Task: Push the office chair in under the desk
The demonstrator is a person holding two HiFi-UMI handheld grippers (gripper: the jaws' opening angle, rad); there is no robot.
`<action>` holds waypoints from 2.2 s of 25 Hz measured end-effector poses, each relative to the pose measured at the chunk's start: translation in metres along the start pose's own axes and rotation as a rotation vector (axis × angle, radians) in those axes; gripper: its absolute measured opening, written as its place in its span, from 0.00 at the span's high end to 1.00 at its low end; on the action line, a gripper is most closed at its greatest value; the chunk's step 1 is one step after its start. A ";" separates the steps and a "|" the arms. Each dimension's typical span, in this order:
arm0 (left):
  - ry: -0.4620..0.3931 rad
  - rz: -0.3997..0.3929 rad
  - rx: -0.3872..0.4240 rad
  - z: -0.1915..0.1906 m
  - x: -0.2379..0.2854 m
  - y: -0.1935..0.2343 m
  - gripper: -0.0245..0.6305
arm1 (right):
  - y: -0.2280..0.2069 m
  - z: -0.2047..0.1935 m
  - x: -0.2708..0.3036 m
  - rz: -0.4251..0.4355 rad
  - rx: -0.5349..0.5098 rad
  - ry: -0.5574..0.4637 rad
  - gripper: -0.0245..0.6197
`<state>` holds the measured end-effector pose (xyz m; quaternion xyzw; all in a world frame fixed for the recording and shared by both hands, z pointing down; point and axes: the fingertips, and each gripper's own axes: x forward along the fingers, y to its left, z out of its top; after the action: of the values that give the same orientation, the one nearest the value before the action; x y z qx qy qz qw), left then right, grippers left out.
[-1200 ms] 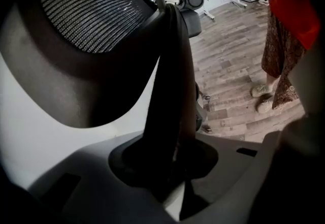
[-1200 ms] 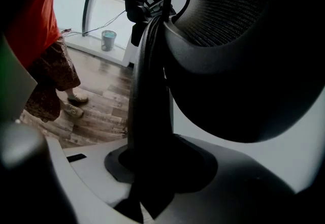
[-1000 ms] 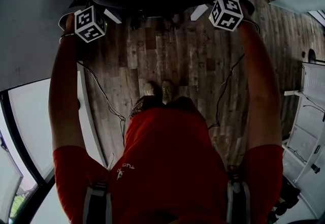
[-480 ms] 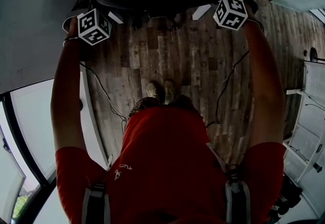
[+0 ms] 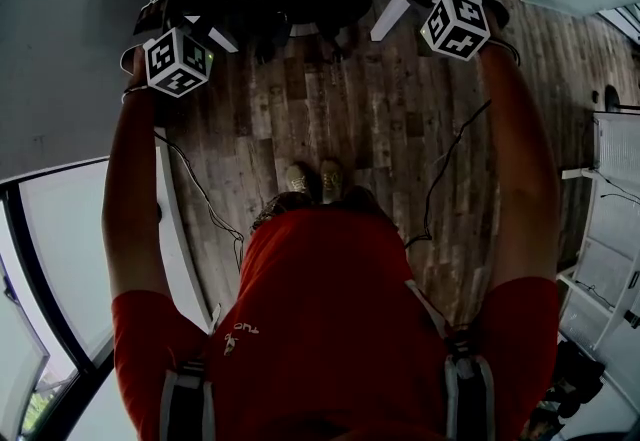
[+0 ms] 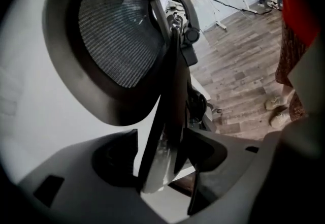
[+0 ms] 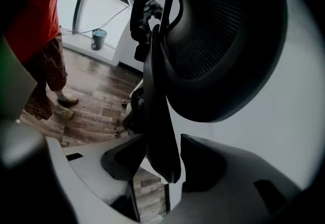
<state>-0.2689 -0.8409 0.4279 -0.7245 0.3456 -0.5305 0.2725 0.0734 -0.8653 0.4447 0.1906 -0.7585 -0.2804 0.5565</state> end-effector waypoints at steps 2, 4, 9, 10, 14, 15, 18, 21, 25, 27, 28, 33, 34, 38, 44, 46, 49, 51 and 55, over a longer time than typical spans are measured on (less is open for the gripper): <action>-0.012 0.027 -0.014 0.004 -0.013 0.001 0.55 | -0.001 0.001 -0.016 -0.031 0.038 -0.021 0.64; -0.034 0.059 -0.055 0.009 -0.027 0.001 0.55 | -0.002 0.006 -0.033 -0.070 0.103 -0.061 0.64; -0.144 0.160 -0.227 0.028 -0.065 0.003 0.55 | -0.006 0.026 -0.072 -0.202 0.347 -0.233 0.64; -0.175 0.175 -0.267 0.035 -0.073 0.002 0.55 | -0.006 0.032 -0.079 -0.224 0.394 -0.275 0.64; -0.339 0.199 -0.487 0.071 -0.108 -0.002 0.55 | 0.002 0.063 -0.104 -0.274 0.516 -0.424 0.64; -0.392 0.197 -0.551 0.082 -0.117 -0.002 0.55 | 0.005 0.071 -0.109 -0.282 0.540 -0.458 0.64; -0.542 0.186 -0.719 0.114 -0.142 -0.004 0.61 | 0.016 0.100 -0.124 -0.292 0.617 -0.571 0.69; -0.631 0.184 -0.840 0.130 -0.157 -0.010 0.69 | 0.026 0.129 -0.138 -0.297 0.696 -0.695 0.73; -0.727 0.198 -0.956 0.147 -0.171 -0.012 0.80 | 0.035 0.164 -0.155 -0.301 0.800 -0.843 0.80; -0.755 0.197 -0.983 0.154 -0.175 -0.015 0.83 | 0.038 0.179 -0.162 -0.295 0.840 -0.905 0.83; -0.767 0.194 -0.991 0.156 -0.176 -0.016 0.85 | 0.040 0.186 -0.165 -0.292 0.855 -0.933 0.84; -0.808 0.171 -1.005 0.168 -0.182 -0.026 0.93 | 0.049 0.209 -0.176 -0.283 0.889 -1.032 0.91; -0.813 0.168 -1.007 0.170 -0.183 -0.028 0.94 | 0.050 0.211 -0.177 -0.281 0.891 -1.043 0.91; -0.824 0.154 -1.013 0.170 -0.185 -0.031 0.95 | 0.055 0.219 -0.179 -0.263 0.917 -1.079 0.92; -0.833 0.130 -1.034 0.171 -0.186 -0.035 0.95 | 0.060 0.226 -0.182 -0.249 0.910 -1.088 0.92; -0.843 0.124 -1.041 0.173 -0.187 -0.036 0.95 | 0.061 0.226 -0.181 -0.254 0.907 -1.082 0.92; -0.860 0.122 -1.050 0.176 -0.187 -0.036 0.95 | 0.061 0.225 -0.181 -0.261 0.903 -1.077 0.92; -0.863 0.121 -1.050 0.178 -0.188 -0.035 0.95 | 0.061 0.225 -0.182 -0.263 0.897 -1.078 0.92; -0.862 0.120 -1.045 0.181 -0.187 -0.036 0.95 | 0.060 0.224 -0.184 -0.259 0.885 -1.083 0.92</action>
<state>-0.1250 -0.6659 0.2944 -0.8873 0.4566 0.0581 0.0288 -0.0820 -0.6610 0.2969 0.3213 -0.9424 -0.0654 -0.0663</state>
